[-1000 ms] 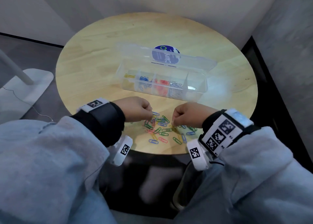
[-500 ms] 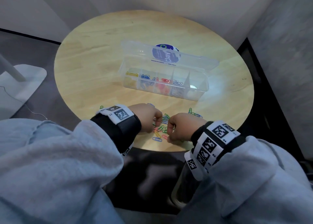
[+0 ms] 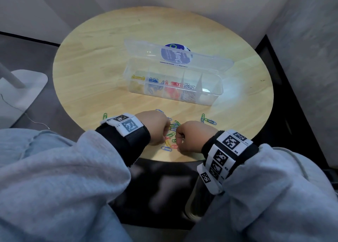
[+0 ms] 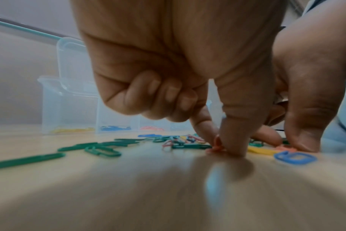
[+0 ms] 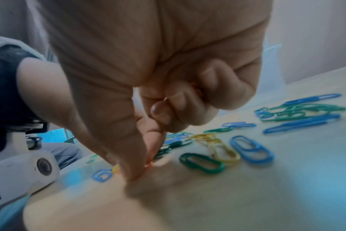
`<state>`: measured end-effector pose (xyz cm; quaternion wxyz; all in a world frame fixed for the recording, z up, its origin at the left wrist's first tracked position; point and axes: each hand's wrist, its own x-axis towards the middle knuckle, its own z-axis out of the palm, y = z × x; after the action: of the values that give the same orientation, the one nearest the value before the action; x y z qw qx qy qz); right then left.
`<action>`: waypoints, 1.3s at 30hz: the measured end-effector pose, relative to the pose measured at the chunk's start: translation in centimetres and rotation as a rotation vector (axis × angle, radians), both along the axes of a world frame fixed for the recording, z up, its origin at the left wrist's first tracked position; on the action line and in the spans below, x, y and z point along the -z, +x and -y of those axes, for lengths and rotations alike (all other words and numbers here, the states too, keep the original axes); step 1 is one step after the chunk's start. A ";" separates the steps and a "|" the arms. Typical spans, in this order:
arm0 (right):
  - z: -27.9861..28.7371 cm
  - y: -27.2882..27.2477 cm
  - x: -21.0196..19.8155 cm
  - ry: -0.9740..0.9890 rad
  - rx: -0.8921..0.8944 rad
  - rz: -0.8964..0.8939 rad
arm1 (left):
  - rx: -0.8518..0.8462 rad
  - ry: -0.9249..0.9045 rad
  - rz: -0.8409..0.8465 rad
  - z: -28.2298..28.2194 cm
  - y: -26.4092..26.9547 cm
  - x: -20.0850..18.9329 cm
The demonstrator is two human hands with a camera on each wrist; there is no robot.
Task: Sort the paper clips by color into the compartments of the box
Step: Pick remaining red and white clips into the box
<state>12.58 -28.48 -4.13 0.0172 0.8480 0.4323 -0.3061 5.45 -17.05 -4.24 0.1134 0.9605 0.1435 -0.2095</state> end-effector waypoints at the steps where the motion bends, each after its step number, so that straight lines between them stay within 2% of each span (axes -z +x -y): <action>1: 0.0 0.0 0.2 0.002 0.002 -0.006 | 0.002 0.011 -0.004 0.1 0.0 0.0; 6: -0.1 0.3 0.8 0.015 0.041 -0.022 | -0.014 -0.002 0.011 -0.1 0.0 0.2; 11: 0.1 1.6 0.3 0.009 0.125 -0.194 | -0.124 -0.191 0.089 -1.7 -0.3 -0.7; 14: 0.1 3.1 -0.5 0.101 0.210 -0.286 | -0.304 -0.461 0.172 -3.6 -0.5 -1.7; 17: -0.5 4.1 -1.0 0.217 0.309 -0.407 | -0.658 -0.893 0.294 -5.1 -0.8 -2.8; 19: -1.1 4.4 -1.0 0.291 0.383 -0.527 | -0.830 -1.121 0.360 -6.0 -1.3 -3.3; 23: -2.3 4.3 -0.6 0.426 0.563 -0.745 | -0.915 -1.394 0.396 -7.4 -2.1 -3.1; 26: -2.9 4.2 -0.4 0.427 0.562 -0.831 | -0.921 -1.526 0.397 -7.6 -2.0 -3.1; 30: -3.3 4.0 -0.5 0.403 0.578 -0.830 | -0.899 -1.625 0.406 -7.8 -1.8 -3.3; 33: -3.5 3.7 -0.5 0.394 0.612 -0.813 | -0.899 -1.634 0.390 -7.8 -1.7 -3.4; 36: -3.6 3.4 -0.5 0.382 0.587 -0.777 | -0.915 -1.526 0.343 -7.6 -1.7 -3.3; 39: -3.5 3.3 -0.6 0.291 0.391 -0.536 | -0.892 -1.359 0.314 -7.2 -1.6 -3.1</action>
<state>15.87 -25.01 -3.52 -0.2763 0.7977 0.2903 -0.4506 3.82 -9.89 -1.16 0.7605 0.5536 0.3357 -0.0493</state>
